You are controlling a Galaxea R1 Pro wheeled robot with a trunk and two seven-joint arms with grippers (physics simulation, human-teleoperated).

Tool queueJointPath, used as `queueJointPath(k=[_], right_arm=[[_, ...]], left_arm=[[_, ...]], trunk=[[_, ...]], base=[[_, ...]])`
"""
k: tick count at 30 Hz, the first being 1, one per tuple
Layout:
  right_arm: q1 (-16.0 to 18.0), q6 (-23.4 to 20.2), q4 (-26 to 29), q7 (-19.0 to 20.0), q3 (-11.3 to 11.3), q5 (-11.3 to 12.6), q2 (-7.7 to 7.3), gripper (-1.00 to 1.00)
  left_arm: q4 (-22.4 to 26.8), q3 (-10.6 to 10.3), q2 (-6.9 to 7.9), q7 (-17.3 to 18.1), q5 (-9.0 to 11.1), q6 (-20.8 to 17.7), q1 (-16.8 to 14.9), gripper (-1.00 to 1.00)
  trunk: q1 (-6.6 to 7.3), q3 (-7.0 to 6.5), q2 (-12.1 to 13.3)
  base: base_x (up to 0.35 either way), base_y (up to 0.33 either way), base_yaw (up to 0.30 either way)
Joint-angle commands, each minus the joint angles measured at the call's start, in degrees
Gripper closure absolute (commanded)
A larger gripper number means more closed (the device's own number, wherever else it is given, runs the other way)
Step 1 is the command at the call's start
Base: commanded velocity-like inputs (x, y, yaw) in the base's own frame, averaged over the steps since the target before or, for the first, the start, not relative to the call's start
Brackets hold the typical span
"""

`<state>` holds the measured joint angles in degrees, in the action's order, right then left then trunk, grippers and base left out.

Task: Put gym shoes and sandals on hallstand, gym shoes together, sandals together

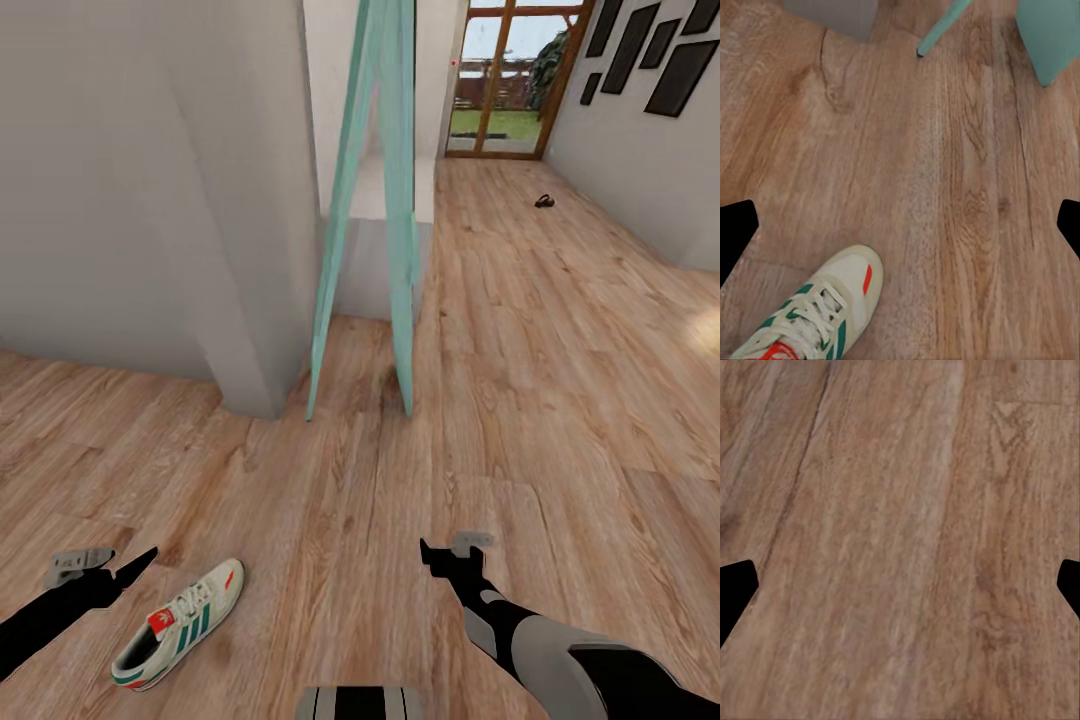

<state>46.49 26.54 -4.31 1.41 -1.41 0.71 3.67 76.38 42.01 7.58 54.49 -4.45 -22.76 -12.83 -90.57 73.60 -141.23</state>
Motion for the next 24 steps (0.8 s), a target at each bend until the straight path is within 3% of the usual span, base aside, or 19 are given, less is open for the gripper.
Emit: queueJointPath(k=[1, 18, 24], right_arm=[[0.0, 0.0, 0.0, 0.0, 0.0, 0.0, 0.0, -1.0], [0.0, 0.0, 0.0, 0.0, 0.0, 0.0, 0.01, -1.0], [0.0, 0.0, 0.0, 0.0, 0.0, 0.0, 0.01, -1.0]], left_arm=[[0.0, 0.0, -0.01, 0.0, 0.0, 0.0, 0.0, -1.0], [0.0, 0.0, 0.0, 0.0, 0.1, 0.0, 0.1, -1.0], [0.0, 0.0, 0.0, -0.2, -0.1, 0.0, 0.1, -1.0]], trunk=[[0.0, 0.0, 0.0], [0.0, 0.0, 0.0], [0.0, 0.0, 0.0]], base=[[0.188, 0.319, 0.0], [0.032, 0.2, -0.01], [0.164, 0.197, -0.013]])
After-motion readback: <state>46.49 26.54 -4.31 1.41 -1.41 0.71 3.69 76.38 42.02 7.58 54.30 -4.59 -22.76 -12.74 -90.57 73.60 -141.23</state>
